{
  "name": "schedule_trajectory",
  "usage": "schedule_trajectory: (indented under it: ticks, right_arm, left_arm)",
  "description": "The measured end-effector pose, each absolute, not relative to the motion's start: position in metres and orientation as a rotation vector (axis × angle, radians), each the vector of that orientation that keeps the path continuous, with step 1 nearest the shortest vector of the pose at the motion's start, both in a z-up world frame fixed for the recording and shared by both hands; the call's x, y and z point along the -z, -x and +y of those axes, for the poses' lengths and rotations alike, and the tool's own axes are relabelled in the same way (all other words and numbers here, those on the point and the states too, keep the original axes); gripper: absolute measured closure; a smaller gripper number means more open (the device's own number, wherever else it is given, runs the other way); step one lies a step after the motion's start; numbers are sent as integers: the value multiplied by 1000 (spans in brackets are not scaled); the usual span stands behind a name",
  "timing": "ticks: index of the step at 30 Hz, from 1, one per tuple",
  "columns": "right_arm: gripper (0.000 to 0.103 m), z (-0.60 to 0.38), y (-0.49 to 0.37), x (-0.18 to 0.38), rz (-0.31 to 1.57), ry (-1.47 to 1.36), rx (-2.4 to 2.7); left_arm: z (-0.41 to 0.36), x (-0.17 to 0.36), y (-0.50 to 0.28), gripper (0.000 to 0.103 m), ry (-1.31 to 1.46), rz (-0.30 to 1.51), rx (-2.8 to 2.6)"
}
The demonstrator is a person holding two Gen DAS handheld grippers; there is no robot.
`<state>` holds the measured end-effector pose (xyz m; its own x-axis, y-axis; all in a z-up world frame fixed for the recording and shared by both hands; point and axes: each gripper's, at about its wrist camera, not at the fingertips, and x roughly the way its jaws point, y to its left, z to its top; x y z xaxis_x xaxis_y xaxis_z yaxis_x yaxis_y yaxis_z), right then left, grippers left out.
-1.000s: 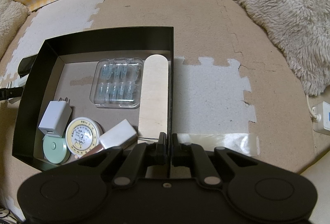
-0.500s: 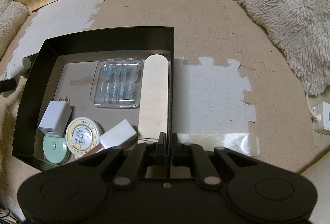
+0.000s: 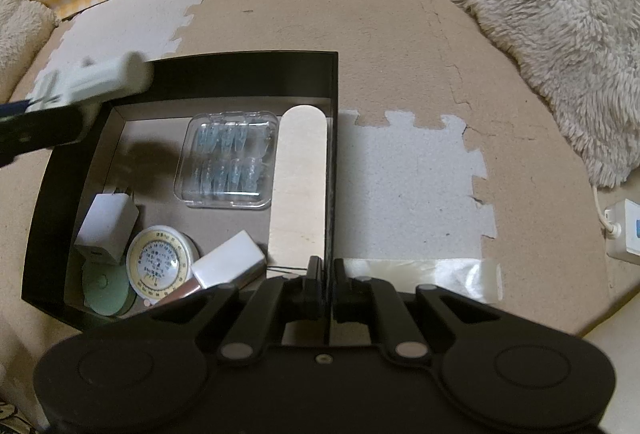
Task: Organize rigid objects
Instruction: 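Carry the watch-band tool into the black tray and open the left tool, then move the left tool to the black oval case and grasp it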
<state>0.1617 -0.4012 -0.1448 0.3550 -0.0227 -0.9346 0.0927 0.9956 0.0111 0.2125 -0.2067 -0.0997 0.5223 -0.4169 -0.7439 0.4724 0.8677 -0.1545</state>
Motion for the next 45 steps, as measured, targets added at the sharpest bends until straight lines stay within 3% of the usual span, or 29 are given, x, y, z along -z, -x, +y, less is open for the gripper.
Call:
schedule_trajectory:
  ticks: [11,17,33,45]
  right_arm:
    - [96,-401,-162,145,1205,-66,75]
    - [96,-402,-162,145,1205,-67,75]
    - [96,-402,-162,145,1205,-66,75]
    - [96,-401,-161,145,1205,-60,75]
  left_arm:
    - [-223,123,-225,36,-111,886,476]
    - [-224,120,-224,22,-86,908,498]
    - [-205,100,-191,1,-100,978,583]
    - [-186,88,-173,0,-82,987,606]
